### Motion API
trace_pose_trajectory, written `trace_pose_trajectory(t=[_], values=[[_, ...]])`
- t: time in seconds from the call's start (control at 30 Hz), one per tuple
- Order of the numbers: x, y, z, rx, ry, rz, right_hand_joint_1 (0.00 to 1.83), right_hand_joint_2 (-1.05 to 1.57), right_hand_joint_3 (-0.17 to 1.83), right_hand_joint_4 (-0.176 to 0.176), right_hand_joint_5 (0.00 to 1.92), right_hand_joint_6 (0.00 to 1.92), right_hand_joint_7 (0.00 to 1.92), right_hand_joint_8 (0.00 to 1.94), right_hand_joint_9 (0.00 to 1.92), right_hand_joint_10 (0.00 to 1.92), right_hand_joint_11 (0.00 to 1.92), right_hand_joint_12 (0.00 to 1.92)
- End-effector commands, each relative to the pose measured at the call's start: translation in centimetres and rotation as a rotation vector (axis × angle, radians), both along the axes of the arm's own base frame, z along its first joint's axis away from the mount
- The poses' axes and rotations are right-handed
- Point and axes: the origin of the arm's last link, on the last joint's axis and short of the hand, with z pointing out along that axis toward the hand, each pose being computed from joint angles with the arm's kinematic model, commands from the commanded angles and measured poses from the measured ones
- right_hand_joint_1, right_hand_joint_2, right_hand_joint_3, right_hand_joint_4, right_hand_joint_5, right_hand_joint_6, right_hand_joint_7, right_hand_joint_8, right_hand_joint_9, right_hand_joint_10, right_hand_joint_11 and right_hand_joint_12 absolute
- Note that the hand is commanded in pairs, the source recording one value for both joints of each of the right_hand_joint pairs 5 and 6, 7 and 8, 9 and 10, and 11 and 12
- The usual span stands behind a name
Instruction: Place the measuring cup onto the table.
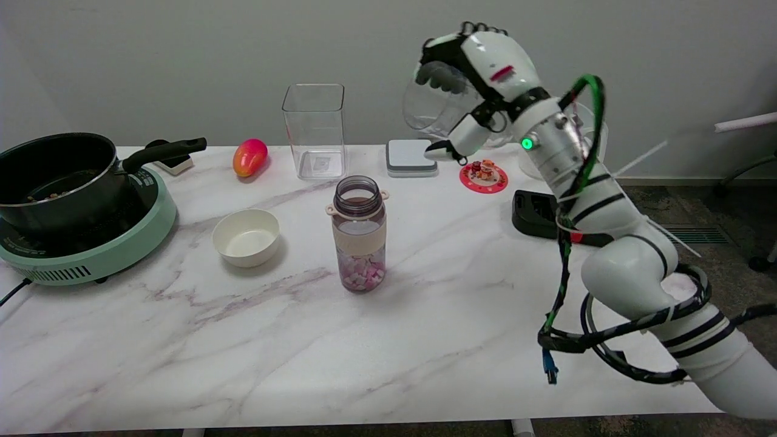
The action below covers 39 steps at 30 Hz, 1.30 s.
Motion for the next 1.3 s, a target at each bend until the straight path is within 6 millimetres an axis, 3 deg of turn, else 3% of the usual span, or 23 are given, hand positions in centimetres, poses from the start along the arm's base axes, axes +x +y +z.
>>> trace_pose_trajectory(t=[0.03, 0.27, 0.37, 0.5, 0.7, 0.87, 1.13, 1.3], values=[[-14.4, 4.1, 10.8, -0.147, -0.932, -0.073, 1.45, 1.00, 0.67, 0.000, 1.56, 1.56, 1.50, 1.50, 1.40, 1.40, 1.22, 1.22], [-18.0, 3.4, 11.0, -0.088, -0.924, -0.168, 1.46, 0.87, 0.77, 0.000, 1.55, 1.55, 1.47, 1.47, 1.36, 1.36, 1.19, 1.19], [-19.1, 2.5, 11.0, -0.060, -0.972, -0.180, 1.41, 1.04, 0.62, 0.000, 1.63, 1.63, 1.51, 1.51, 1.39, 1.39, 1.21, 1.21], [-20.6, 0.3, 10.9, 0.008, -0.979, -0.214, 1.39, 1.09, 0.58, 0.000, 1.63, 1.63, 1.53, 1.53, 1.41, 1.41, 1.22, 1.22], [-19.8, -3.4, 10.3, 0.117, -0.946, -0.190, 1.38, 1.13, 0.54, 0.000, 1.66, 1.66, 1.54, 1.54, 1.41, 1.41, 1.23, 1.23], [-18.4, -5.2, 9.9, 0.152, -0.903, -0.183, 1.38, 1.15, 0.52, 0.000, 1.66, 1.66, 1.54, 1.54, 1.41, 1.41, 1.23, 1.23], [-16.8, -6.1, 8.2, 0.225, -0.941, -0.119, 1.38, 1.18, 0.50, 0.000, 1.67, 1.67, 1.55, 1.55, 1.43, 1.43, 1.25, 1.25], [-18.3, -5.5, 6.3, 0.240, -0.974, -0.133, 1.37, 1.20, 0.48, 0.000, 1.68, 1.68, 1.55, 1.55, 1.43, 1.43, 1.25, 1.25]])
